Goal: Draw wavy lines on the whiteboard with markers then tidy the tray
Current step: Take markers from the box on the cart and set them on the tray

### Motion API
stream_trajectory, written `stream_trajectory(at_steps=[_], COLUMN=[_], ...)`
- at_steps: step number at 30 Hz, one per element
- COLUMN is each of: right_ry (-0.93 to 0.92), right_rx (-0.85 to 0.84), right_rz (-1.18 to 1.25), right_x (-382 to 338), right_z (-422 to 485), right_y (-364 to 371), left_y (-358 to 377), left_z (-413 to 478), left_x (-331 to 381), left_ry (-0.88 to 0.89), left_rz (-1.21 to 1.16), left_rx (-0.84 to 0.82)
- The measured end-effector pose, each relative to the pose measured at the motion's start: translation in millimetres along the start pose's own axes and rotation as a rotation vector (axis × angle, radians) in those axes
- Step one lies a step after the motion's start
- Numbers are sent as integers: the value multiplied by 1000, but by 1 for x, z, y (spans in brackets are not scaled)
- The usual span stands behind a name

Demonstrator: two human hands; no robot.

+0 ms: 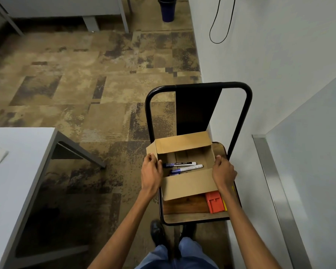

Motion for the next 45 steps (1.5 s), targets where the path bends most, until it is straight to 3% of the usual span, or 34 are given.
stream_trajectory(at_steps=[5, 7, 12, 17, 21, 28, 35, 41, 45], right_ry=[-166, -275, -477, -547, -593, -625, -653, -682, -698], right_rx=[139, 161, -78, -50, -4, -74, -78, -21, -268], right_rz=[-12, -45, -126, 41, -29, -374, -400, -273, -398], right_x=[-14, -29, -64, -90, -108, -102, -95, -96, -98], right_z=[0, -6, -7, -7, -7, 5, 6, 2, -5], right_y=[-19, -23, 1, -6, -1, 27, 36, 28, 52], left_y=[-40, -43, -34, -42, -38, -2, 7, -2, 12], left_z=[3, 5, 10, 19, 31, 51, 46, 41, 41], left_x=[10, 21, 38, 47, 50, 31, 23, 39, 56], left_ry=[57, 128, 262, 382, 407, 407, 450, 505, 509], left_rz=[75, 111, 186, 110, 180, 340, 432, 268, 219], left_rx=[243, 261, 246, 310, 220, -144, -169, -45, -218])
Point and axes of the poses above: each hand's wrist, its own z-axis towards the middle knuckle, its own y-axis out of the palm, x = y × z, the point moved 7 cm from there along z, towards the middle knuckle, and after that the axes turned 10 degrees about y, right-handed, at the moved point
